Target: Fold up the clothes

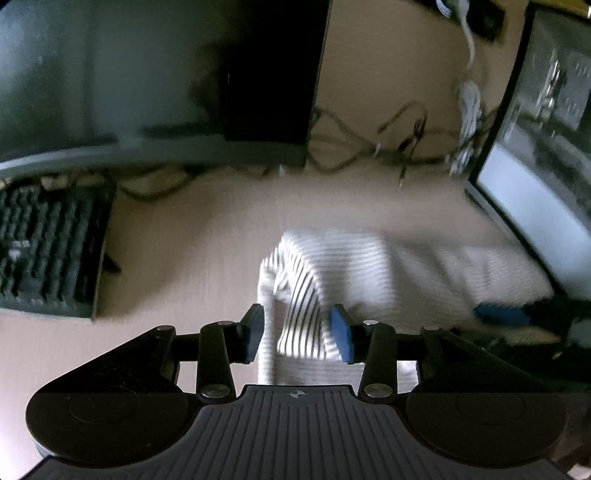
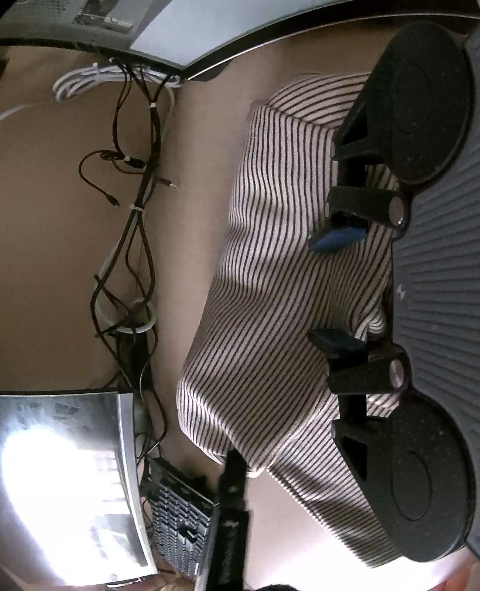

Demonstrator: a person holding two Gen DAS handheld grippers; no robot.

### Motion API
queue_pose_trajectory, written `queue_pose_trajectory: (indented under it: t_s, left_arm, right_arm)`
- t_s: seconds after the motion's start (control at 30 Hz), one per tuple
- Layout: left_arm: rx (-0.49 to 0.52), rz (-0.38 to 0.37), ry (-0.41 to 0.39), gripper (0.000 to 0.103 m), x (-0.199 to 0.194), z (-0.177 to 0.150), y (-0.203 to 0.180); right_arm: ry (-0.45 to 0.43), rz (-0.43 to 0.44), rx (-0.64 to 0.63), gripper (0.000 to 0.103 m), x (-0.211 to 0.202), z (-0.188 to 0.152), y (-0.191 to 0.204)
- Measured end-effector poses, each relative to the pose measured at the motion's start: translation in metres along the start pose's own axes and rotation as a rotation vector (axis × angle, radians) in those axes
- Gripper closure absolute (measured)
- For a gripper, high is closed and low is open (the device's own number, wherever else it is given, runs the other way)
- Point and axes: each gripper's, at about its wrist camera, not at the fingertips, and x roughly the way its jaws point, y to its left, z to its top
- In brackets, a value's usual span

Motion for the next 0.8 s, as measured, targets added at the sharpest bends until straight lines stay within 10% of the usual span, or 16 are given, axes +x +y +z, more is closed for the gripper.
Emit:
queue_pose_trajectory:
  t_s: [0.13,0.37,0.47,0.8]
  left_arm:
    - [-0.014,-0.1,-0.043,0.051,-0.009,0.013,-0.007]
    - [-0.093,-0.092,0.102,0.047,0.035,-0.007,0.003]
    - [-0.09,-0.093,0.101,0.046,0.035,-0.008,0.003]
    - [-0.224,-0.034,0.069,0.033,-0.011,-0.018,0.041]
  right_arm:
    - [0.008,0.014,-0.019,0.055,0.0,0.005,-0.002]
    - [-0.054,0.061,-0.003,0.055,-0.02,0.04,-0.015]
    - [-0.07,0.153,-0.036,0.031,-0.016,0.067,-0.014]
    - [0.144,0.387,-0.2,0.023,0.088,0.095,0.034]
